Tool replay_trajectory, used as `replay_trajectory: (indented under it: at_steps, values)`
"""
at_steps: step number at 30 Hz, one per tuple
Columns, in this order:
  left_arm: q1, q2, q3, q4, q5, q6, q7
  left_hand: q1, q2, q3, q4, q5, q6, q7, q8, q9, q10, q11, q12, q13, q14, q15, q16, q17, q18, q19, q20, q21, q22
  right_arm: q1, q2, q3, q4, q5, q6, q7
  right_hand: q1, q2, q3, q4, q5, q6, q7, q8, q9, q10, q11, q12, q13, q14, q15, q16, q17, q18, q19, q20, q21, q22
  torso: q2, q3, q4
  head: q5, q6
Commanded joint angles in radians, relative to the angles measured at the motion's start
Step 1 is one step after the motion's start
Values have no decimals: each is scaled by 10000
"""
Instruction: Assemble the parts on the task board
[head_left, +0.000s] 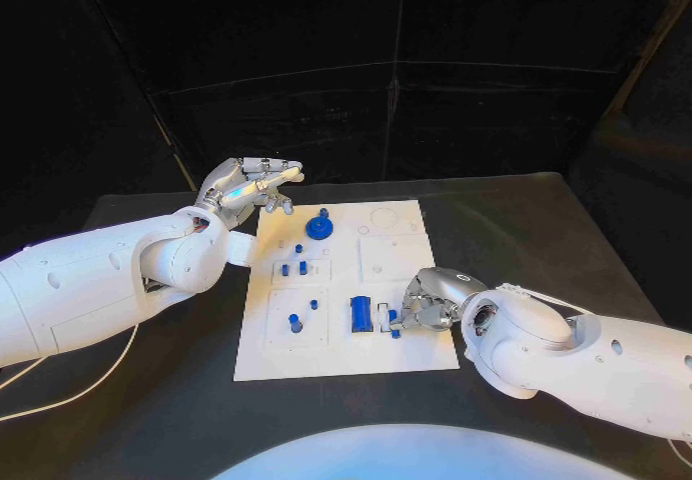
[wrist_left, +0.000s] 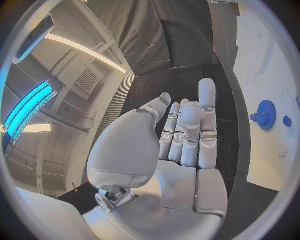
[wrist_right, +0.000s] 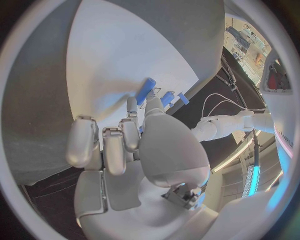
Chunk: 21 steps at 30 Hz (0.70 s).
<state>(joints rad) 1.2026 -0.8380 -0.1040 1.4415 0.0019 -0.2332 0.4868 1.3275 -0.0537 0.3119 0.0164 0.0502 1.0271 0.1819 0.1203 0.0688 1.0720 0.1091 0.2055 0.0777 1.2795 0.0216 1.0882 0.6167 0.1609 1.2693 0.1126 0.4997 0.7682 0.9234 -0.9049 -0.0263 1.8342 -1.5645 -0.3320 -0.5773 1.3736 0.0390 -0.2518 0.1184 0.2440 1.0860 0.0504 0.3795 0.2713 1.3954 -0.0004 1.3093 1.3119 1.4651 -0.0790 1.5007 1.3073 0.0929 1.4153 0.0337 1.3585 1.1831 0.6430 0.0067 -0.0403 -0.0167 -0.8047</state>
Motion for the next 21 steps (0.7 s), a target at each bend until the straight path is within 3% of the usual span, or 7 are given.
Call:
replay_trajectory:
  at_steps: [1, 7, 21]
  values:
    - [14, -5, 8, 18, 14, 112, 36, 95, 6, -11, -47, -9, -66, -22, 31, 6, -60, 13, 35, -8, -96, 5, 62, -10, 202, 20, 61, -40, -15, 5, 15, -6, -14, -243, 195, -85, 197, 109, 32, -103, -243, 21, -16, 92, 41, 211, -239, 18, -10, 748, -82, -42, 946, -135, 6, -84, -45, 17, -5, -2, 2, -11, -4]
    - [14, -5, 8, 16, 14, 117, 32, 95, 6, -11, -47, -9, -66, -22, 31, 6, -60, 13, 35, -8, -96, 5, 62, -10, 202, 20, 61, -40, -15, 5, 28, -6, -7, -339, 219, -97, 310, 127, 92, -195, -359, -12, -29, 130, 76, 214, -250, 17, 2, 749, -92, -44, 949, -138, 11, -99, -45, 24, -2, -2, -7, -9, -9]
    - [14, -10, 8, 13, 14, 130, 20, 94, 4, -15, -52, -10, -74, -17, 35, 4, -77, 16, 44, -10, -101, 6, 66, -17, 201, 22, 61, -42, -17, 3, 17, -6, 63, -470, 60, -92, 319, 32, 110, -265, 164, -134, 5, 148, 115, 170, -229, -52, -29, 744, -83, -64, 924, -138, 3, -101, -68, 3, -2, 4, -2, -17, 5]
